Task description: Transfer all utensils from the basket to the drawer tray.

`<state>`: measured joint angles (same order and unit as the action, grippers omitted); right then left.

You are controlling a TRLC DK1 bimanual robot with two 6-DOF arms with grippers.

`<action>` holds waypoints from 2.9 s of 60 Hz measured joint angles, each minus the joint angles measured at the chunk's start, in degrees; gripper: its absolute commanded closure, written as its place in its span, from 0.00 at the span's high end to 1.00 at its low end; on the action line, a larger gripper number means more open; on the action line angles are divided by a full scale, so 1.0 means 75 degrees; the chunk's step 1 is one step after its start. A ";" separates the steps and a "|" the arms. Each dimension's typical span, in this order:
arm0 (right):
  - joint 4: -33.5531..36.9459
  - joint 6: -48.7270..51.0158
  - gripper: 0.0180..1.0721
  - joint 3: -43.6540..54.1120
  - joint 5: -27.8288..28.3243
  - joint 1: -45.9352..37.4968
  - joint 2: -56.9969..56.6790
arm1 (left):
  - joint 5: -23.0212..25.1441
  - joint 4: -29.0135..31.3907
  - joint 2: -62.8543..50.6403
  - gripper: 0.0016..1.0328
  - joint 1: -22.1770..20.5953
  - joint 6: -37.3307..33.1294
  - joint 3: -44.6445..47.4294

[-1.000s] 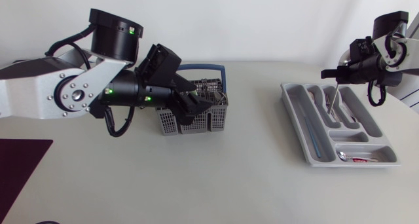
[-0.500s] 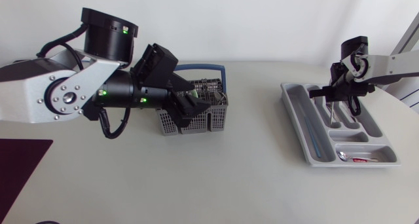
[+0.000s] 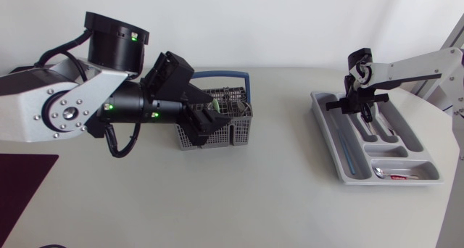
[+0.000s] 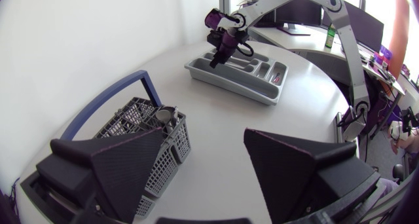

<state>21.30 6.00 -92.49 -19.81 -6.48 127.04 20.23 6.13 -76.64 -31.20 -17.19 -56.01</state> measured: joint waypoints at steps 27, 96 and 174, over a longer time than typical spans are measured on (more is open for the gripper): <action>-0.0513 0.0061 0.81 0.1673 0.0542 0.0495 -0.2092 | -0.0644 0.0000 0.0050 0.86 0.0006 -0.0210 0.0009; -0.0332 -0.0227 0.81 0.4363 0.1670 0.4301 -0.5184 | -0.6350 0.3246 -0.1824 0.76 -0.1072 -0.0297 -0.2457; -0.0280 -0.0259 0.81 0.4494 0.1411 0.4360 -0.5295 | -0.6575 0.2428 -0.3147 0.11 -0.0603 -0.0076 -0.2282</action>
<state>19.20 4.05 -58.78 -9.23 26.22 87.33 -29.08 24.34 -100.25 -35.73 -17.76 -73.12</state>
